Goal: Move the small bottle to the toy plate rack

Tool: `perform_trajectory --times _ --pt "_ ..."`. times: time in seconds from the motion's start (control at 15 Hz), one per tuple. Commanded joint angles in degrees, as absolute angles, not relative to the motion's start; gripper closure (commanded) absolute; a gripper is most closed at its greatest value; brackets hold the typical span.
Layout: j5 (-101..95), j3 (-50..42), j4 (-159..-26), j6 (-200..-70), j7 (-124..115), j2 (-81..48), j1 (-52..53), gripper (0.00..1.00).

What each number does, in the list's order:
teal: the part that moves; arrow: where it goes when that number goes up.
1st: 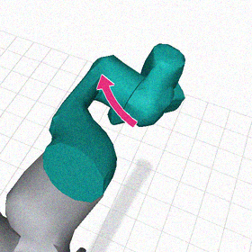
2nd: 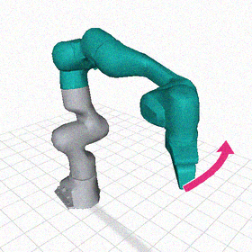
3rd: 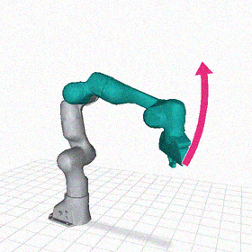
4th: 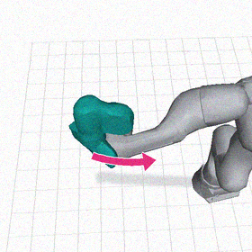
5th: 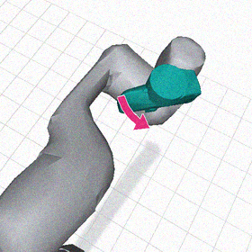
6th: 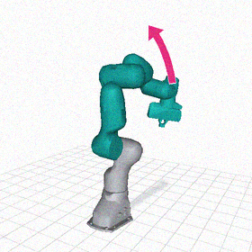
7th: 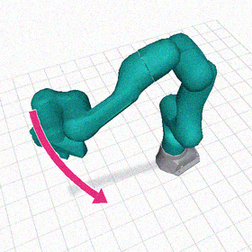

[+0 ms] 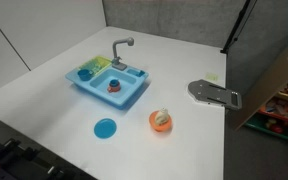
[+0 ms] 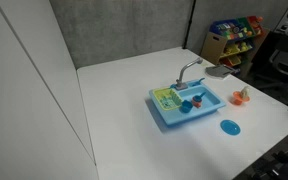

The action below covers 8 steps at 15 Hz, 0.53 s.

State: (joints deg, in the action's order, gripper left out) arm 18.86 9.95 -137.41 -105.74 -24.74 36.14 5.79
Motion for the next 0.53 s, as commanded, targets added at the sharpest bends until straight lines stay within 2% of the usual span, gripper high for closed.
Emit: perform_trajectory --times 0.0,0.47 --pt "19.1 10.4 -137.2 -105.5 -24.5 36.2 5.1 0.0" --pt "16.9 11.3 -137.0 -106.0 -25.6 35.5 3.9 0.0"
